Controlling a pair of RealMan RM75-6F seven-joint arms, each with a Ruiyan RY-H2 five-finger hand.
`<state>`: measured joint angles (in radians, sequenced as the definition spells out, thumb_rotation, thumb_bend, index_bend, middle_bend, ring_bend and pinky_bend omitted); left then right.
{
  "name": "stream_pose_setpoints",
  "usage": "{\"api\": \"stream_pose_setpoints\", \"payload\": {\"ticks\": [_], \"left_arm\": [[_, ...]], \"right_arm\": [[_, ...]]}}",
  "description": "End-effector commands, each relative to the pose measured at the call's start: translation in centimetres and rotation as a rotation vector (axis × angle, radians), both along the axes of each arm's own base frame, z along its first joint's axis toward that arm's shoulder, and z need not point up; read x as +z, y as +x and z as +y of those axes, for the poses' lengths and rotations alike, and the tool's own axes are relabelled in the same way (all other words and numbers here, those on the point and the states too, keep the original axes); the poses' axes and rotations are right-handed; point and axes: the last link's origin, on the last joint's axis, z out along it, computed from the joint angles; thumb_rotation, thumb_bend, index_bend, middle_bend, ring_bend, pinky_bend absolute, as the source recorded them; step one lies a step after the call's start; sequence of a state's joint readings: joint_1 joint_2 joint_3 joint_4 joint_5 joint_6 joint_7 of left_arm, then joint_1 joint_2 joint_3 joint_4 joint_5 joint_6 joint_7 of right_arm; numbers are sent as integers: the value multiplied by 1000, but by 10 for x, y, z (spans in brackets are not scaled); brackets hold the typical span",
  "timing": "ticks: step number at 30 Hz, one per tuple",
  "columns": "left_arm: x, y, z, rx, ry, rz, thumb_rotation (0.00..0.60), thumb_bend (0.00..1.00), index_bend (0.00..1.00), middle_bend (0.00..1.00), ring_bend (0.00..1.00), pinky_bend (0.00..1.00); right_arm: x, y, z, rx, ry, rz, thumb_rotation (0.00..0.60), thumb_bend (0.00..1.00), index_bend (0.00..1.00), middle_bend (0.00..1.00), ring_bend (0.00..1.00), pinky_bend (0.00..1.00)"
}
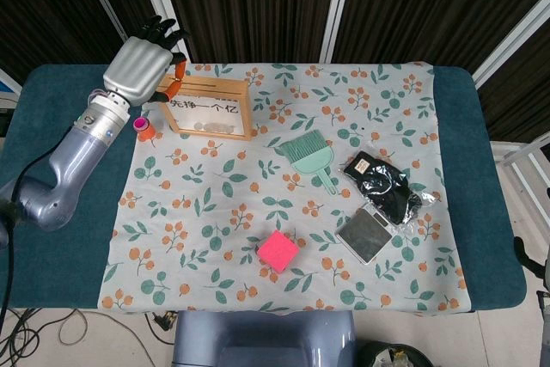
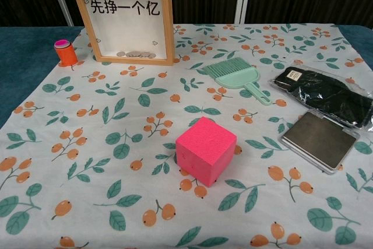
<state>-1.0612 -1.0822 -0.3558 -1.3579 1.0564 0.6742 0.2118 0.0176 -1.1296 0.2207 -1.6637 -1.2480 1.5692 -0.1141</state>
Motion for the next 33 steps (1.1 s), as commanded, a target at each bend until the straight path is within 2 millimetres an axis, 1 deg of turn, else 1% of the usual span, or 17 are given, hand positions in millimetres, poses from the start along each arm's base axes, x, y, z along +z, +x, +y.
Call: {"api": "stream_pose_setpoints", "payload": {"ticks": [1, 6, 10, 15, 23, 26, 33], "left_arm": [[-15, -4, 18, 51, -23, 51, 600, 505, 685, 150, 0, 0], [-34, -13, 28, 71, -39, 68, 600, 506, 687, 146, 0, 0], [-45, -16, 35, 68, -40, 99, 600, 505, 686, 146, 0, 0], [-52, -17, 41, 60, -42, 134, 600, 506, 677, 146, 0, 0], [-59, -7, 53, 53, -28, 137, 600, 506, 666, 146, 0, 0], [-63, -6, 57, 63, -32, 150, 600, 505, 662, 146, 0, 0], [-70, -6, 62, 65, -34, 169, 600, 502, 662, 149, 0, 0]], "right_arm": [[0, -1, 0, -11, -6, -8, 600, 395, 94, 54, 0, 0], [0, -1, -1, -18, -8, -9, 600, 395, 94, 54, 0, 0], [-1, -1, -1, -21, -4, -10, 600, 395, 98, 54, 0, 0], [0, -3, -1, -27, -6, -10, 600, 395, 98, 54, 0, 0], [1, -3, -2, -25, -13, -6, 600, 395, 99, 54, 0, 0], [2, -3, -2, -22, -15, -4, 600, 395, 99, 54, 0, 0], [3, -3, -1, -20, -15, -4, 600, 394, 99, 54, 0, 0]]}}
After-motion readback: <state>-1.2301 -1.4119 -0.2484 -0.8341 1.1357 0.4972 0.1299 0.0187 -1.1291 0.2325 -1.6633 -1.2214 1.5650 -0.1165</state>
